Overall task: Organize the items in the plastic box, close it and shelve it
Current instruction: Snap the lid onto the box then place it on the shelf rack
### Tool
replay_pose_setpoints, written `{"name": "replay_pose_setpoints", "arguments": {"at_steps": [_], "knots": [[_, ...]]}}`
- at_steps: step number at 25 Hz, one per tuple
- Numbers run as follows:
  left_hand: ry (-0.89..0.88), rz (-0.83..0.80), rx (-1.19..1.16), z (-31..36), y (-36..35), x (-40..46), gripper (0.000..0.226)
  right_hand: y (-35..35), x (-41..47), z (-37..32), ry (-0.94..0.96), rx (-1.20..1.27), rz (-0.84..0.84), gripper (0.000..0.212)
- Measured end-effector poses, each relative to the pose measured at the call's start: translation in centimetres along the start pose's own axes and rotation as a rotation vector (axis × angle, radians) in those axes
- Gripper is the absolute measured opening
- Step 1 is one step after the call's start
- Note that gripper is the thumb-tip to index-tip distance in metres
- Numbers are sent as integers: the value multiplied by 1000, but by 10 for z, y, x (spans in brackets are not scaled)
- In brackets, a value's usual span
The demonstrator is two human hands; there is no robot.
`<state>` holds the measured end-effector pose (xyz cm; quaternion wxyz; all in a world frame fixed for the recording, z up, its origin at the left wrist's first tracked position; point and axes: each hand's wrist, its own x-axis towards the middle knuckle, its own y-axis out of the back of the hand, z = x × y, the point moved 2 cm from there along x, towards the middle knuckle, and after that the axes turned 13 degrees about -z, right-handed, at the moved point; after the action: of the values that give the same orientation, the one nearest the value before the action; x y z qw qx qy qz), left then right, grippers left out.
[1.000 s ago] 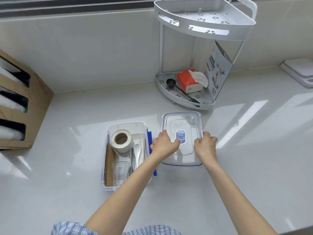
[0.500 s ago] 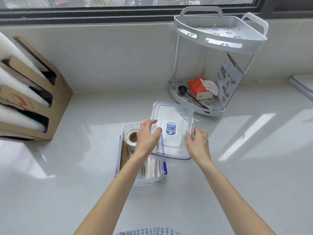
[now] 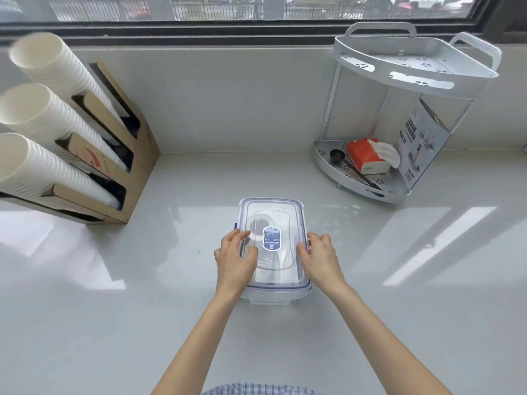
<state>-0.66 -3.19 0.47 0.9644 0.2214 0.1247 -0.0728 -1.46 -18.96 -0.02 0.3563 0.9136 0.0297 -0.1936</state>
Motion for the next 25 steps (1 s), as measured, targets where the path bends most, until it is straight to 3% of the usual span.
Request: {"name": "replay_pose_setpoints", "arguments": {"at_steps": [9,20,23,25], "knots": [[-57,-30,-37,-21,5,-3,44,-11,1,1,-31,-4,-4,31],[40,-86,-138,-34,9,1,43,-22,-1,8,-83,247,72,48],[47,-107,-179,-34,13,3,42,-24,6,21,-233,410,-26,52],[43,-98,-167,-34,12,2,42,-26,7,26,-295,491,-128,38]]}}
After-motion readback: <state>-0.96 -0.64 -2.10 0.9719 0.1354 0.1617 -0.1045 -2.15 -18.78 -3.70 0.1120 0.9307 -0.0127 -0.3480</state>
